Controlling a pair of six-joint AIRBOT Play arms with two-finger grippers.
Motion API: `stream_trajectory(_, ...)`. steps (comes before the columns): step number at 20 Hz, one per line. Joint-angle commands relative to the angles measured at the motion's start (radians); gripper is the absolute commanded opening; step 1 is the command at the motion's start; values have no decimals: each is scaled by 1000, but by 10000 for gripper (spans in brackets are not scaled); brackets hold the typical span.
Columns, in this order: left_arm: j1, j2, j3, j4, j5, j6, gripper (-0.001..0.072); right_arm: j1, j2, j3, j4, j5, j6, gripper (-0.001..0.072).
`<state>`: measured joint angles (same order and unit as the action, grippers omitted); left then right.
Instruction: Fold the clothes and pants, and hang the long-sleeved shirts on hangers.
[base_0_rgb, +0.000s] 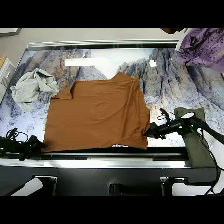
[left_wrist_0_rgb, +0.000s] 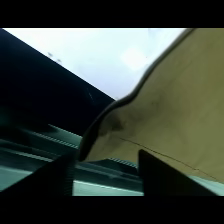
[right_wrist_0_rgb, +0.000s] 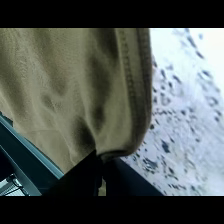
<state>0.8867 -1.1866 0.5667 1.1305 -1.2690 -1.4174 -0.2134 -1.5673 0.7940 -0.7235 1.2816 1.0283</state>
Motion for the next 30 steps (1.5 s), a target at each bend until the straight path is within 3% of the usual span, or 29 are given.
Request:
stream_trajectory(1,1,-31,-8,-41,39,23,272,1,3,0,9,11,-2,28)
stream_trajectory(2,1,-31,-8,-41,44,23,221,1,10,0,9,8,-3,28)
stream_trajectory(3,1,-31,-8,-41,48,24,219,1,22,0,8,0,-5,28)
stream_trajectory(5,1,-31,-8,-41,58,28,24,1,53,0,8,-10,-5,27)
stream_trajectory(10,-19,-18,-2,-116,64,87,12,20,143,0,79,-12,-53,25)
stream_trajectory(13,-138,8,66,-190,77,105,11,140,207,54,117,-130,-68,24)
stream_trajectory(18,-380,34,473,-196,104,4,11,212,261,452,-42,-285,98,24)
stream_trajectory(23,-452,73,1065,-132,114,-166,11,213,299,1010,-220,-235,212,25)
stream_trajectory(27,-447,172,1381,79,91,-313,11,212,451,1224,-335,-163,270,25)
stream_trajectory(30,-447,291,1425,252,79,-392,11,212,611,1226,-427,-142,343,25)
